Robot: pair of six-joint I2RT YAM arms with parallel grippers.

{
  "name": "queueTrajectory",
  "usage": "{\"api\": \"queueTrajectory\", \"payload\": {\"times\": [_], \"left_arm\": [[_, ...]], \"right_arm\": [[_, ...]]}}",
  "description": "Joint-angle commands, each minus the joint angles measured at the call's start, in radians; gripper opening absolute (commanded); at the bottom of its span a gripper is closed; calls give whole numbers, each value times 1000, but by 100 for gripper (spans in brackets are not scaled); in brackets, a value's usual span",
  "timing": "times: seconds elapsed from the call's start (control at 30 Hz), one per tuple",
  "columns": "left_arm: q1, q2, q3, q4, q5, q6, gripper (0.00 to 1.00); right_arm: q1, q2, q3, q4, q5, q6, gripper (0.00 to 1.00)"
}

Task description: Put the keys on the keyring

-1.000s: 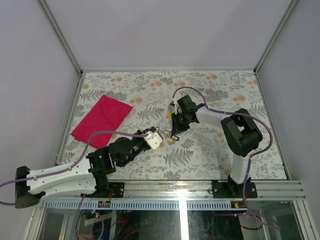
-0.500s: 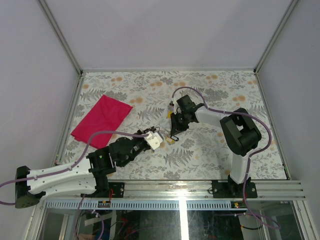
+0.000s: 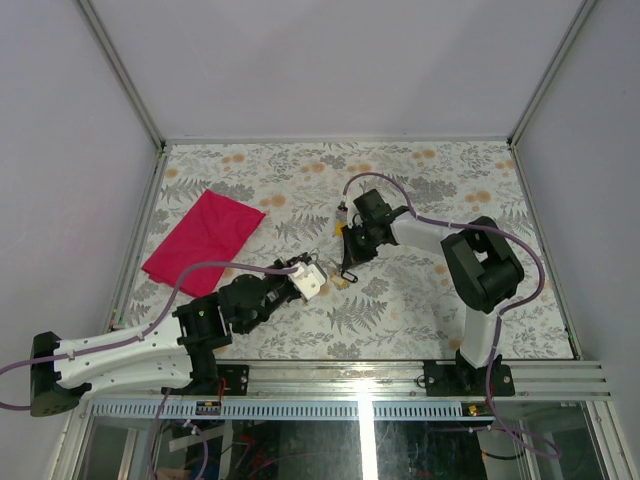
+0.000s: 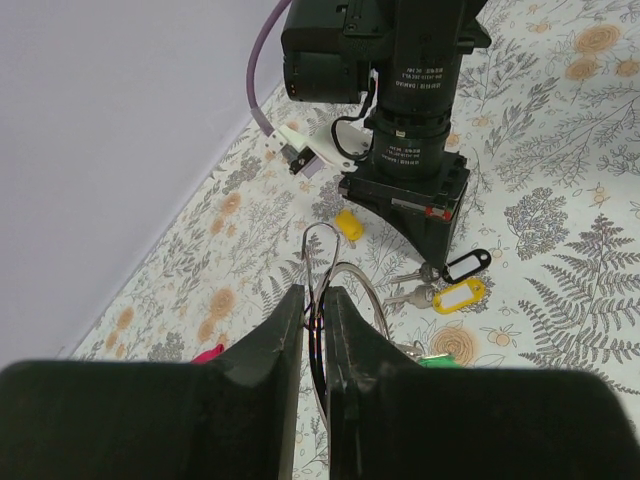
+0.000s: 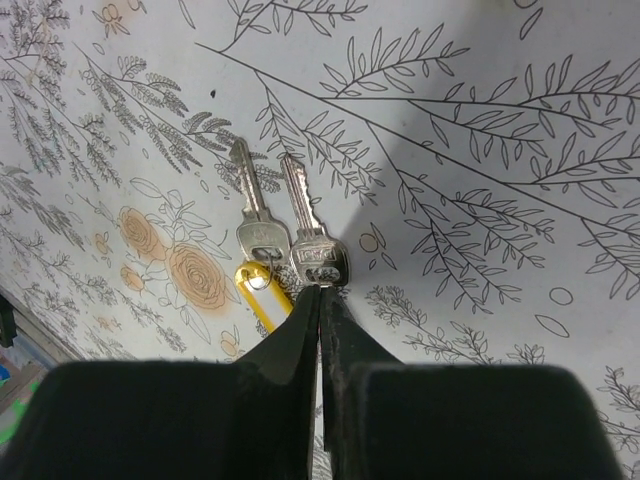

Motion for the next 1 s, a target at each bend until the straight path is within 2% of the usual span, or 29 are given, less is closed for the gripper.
{"api": "queueTrajectory", "payload": {"times": [0.0, 0.33, 0.43, 0.73, 0.97], "left_arm": [[4, -17, 8, 23, -14, 6, 0], [3, -70, 8, -5, 43, -26, 0], [4, -91, 13, -32, 104, -9, 0], [4, -126, 53, -93, 281, 64, 0], [3, -56, 138, -176, 386, 139, 0]], "right_arm": [[-5, -127, 37, -2, 15, -60, 0], [-7, -385, -34, 28, 33, -174, 0], [-6, -482, -73, 81, 20, -190, 0], [-4, -845, -299, 408, -77, -307, 0], [-5, -962, -290, 323, -233, -469, 0]]}}
